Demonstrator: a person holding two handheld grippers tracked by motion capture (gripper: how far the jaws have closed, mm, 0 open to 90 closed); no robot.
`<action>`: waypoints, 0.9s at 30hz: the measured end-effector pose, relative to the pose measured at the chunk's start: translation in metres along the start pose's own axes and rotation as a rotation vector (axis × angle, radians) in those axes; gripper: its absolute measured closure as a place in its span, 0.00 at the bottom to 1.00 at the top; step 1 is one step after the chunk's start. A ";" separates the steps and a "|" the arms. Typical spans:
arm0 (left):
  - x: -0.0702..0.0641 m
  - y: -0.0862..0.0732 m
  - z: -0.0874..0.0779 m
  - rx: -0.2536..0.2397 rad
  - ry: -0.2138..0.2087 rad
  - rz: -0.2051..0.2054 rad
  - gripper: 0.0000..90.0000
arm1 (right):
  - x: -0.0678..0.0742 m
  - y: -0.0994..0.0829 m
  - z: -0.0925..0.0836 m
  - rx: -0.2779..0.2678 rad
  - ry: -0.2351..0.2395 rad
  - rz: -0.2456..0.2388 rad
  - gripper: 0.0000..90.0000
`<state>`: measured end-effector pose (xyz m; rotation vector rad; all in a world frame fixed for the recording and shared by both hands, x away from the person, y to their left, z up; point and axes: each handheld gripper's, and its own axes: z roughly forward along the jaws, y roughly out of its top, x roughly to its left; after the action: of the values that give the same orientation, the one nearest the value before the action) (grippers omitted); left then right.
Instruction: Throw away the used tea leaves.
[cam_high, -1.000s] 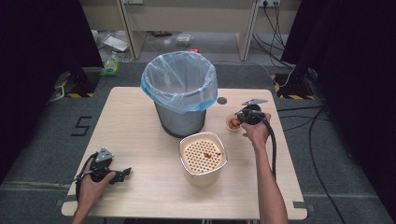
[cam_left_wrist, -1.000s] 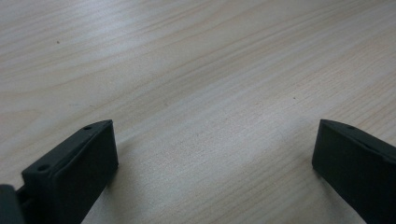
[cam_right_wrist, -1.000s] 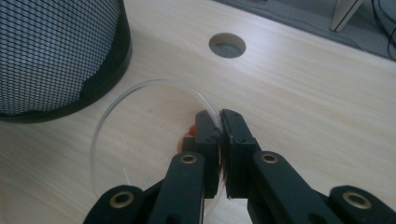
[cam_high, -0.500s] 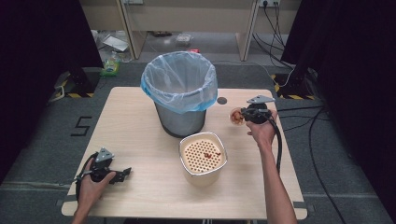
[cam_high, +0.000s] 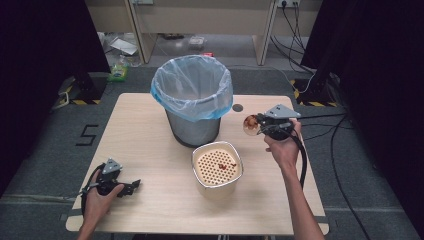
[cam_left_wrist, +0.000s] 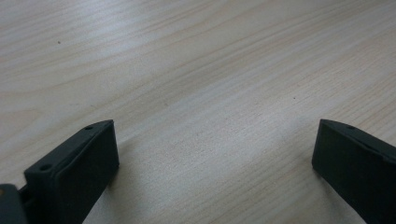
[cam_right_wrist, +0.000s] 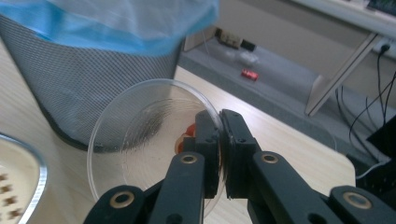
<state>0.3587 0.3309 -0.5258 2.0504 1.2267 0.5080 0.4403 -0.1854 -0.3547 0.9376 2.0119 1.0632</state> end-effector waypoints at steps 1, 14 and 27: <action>0.000 0.000 0.000 -0.001 0.000 -0.001 0.00 | 0.004 0.001 -0.003 -0.013 -0.005 -0.016 0.96; -0.001 0.000 0.000 -0.004 0.004 -0.001 0.00 | 0.068 -0.001 -0.032 -0.137 -0.124 -0.254 0.96; 0.000 0.000 0.000 0.000 -0.002 -0.006 0.00 | 0.109 -0.008 -0.044 -0.271 -0.251 -0.457 0.96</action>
<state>0.3590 0.3311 -0.5260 2.0460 1.2318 0.5026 0.3464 -0.1161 -0.3665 0.4154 1.7073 0.8817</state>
